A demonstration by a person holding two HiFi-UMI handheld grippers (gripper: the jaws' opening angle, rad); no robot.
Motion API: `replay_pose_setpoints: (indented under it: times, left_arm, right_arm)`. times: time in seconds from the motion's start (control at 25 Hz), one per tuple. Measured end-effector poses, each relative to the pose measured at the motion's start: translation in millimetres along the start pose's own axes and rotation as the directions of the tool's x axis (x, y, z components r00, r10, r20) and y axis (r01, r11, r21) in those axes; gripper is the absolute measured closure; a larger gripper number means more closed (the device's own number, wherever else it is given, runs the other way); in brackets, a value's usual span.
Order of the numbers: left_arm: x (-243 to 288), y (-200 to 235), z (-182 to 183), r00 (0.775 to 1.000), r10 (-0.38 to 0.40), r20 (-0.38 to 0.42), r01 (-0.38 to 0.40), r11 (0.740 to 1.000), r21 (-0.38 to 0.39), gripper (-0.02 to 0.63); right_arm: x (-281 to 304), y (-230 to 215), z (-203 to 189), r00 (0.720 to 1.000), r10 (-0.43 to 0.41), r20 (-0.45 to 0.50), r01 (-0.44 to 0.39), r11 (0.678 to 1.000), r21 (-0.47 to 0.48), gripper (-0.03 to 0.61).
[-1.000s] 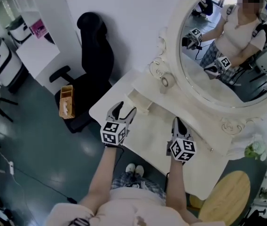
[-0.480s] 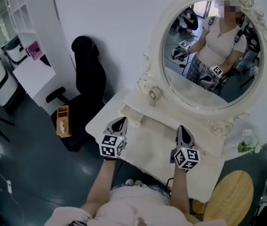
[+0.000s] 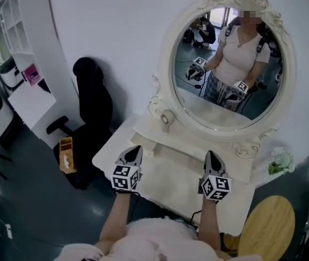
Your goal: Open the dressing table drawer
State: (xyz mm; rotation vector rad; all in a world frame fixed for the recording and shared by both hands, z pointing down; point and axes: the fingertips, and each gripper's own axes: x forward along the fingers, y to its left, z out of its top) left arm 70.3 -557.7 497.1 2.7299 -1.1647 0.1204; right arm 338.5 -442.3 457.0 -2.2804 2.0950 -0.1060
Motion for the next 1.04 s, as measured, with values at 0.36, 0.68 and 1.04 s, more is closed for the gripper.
replay_pose_setpoints:
  times: [0.36,0.68,1.04]
  left_arm:
    - [6,3,3,1.0,0.012,0.005,-0.012,1.0,0.004,0.588]
    - [6,3,0,1.0,0.01,-0.001,-0.01,1.0,-0.008,0.588]
    - [7,-4,-2,1.0,-0.002,-0.003,0.002,1.0,-0.012,0.588]
  right_arm:
    - [-2,-17,3,0.999,-0.038,-0.01,0.038,0.999,-0.012,0.565]
    - [-5,-18,-2,0.999,-0.039,-0.028,0.039,0.999,-0.02,0.565]
    - [-10,-26,-7,0.998,-0.059,-0.037,0.058,0.998,-0.026,0.565]
